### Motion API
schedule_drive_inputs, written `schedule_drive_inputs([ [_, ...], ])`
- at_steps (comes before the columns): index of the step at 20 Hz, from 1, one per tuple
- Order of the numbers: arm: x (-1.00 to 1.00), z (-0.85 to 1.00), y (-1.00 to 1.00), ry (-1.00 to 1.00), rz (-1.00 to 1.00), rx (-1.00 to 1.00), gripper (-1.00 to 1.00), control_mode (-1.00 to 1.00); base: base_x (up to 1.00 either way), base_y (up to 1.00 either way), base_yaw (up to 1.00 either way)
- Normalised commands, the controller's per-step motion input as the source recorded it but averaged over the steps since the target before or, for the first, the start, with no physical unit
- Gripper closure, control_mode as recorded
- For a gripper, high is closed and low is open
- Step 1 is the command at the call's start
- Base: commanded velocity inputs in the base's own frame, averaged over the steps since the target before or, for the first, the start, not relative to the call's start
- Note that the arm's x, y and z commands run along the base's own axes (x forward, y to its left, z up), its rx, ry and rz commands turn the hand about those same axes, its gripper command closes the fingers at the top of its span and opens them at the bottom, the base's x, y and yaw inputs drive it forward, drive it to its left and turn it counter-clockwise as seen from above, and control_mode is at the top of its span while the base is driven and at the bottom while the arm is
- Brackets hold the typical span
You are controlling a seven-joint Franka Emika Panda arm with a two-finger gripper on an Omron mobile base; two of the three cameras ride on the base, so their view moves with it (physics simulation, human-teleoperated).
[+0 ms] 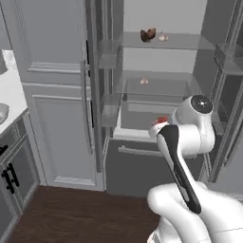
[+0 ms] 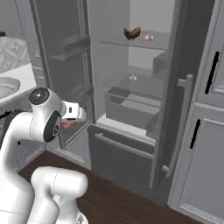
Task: Place one garlic and one steak in each tupperware on the nearby counter, to pack two identical lunches.
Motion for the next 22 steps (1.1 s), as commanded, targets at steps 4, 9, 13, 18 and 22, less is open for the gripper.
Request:
schedule_drive_inputs([
  [4,0.0,0.0,0.0,0.0,0.0,0.0,1.0,1.0,-0.12,0.19,0.95],
  [9,0.0,0.0,0.0,0.0,0.0,0.0,1.0,1.0,0.2,0.54,0.77],
  [13,0.0,0.0,0.0,0.0,0.0,0.0,1.0,1.0,1.0,0.86,0.39],
  [18,0.0,0.0,0.0,0.0,0.0,0.0,1.0,1.0,1.0,0.52,0.22],
  [22,0.0,0.0,0.0,0.0,0.0,0.0,1.0,1.0,1.0,-0.17,0.22],
])
